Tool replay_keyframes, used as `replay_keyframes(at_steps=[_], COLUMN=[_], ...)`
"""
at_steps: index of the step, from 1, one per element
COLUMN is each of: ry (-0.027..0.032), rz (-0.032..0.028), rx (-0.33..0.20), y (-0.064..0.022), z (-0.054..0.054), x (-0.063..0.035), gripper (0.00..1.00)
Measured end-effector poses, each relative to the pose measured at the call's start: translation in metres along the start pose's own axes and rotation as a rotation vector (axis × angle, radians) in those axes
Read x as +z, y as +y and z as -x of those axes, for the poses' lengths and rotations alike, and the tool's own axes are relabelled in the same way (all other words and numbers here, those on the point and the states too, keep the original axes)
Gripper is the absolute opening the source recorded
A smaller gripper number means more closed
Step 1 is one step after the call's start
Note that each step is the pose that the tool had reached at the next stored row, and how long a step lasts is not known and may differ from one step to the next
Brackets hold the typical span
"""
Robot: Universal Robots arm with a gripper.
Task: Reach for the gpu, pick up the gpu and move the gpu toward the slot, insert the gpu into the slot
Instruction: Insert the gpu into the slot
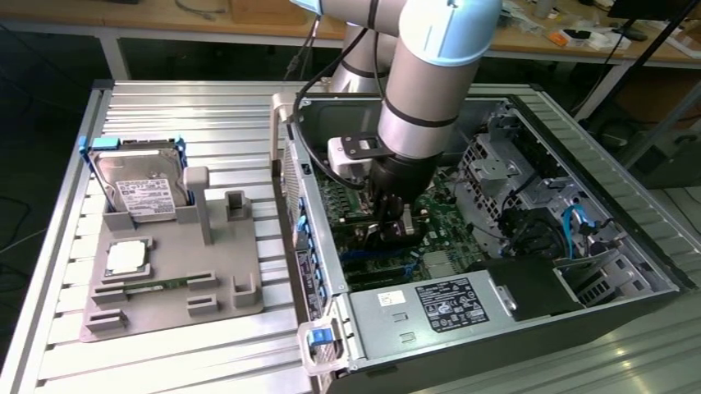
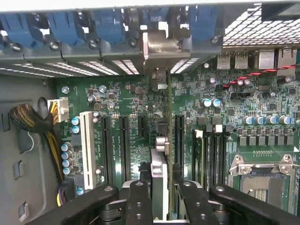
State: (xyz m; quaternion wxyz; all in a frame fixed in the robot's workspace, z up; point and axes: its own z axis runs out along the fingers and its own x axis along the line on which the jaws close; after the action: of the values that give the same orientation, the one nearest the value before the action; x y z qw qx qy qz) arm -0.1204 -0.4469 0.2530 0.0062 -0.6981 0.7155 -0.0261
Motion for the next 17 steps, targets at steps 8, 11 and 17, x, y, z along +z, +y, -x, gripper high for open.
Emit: replay_keyframes(at_steps=[8, 11, 17], ry=[-0.0002, -0.0003, -0.0005], rz=[-0.0047, -0.0056, -0.0073], rx=[-0.003, -0.004, -0.009], y=[0.0043, 0.0055, 0.0080], z=[-0.0001, -0.0001, -0.0002], x=[-0.0002, -0.0003, -0.0004], gripper=[0.27, 0.27, 0.27])
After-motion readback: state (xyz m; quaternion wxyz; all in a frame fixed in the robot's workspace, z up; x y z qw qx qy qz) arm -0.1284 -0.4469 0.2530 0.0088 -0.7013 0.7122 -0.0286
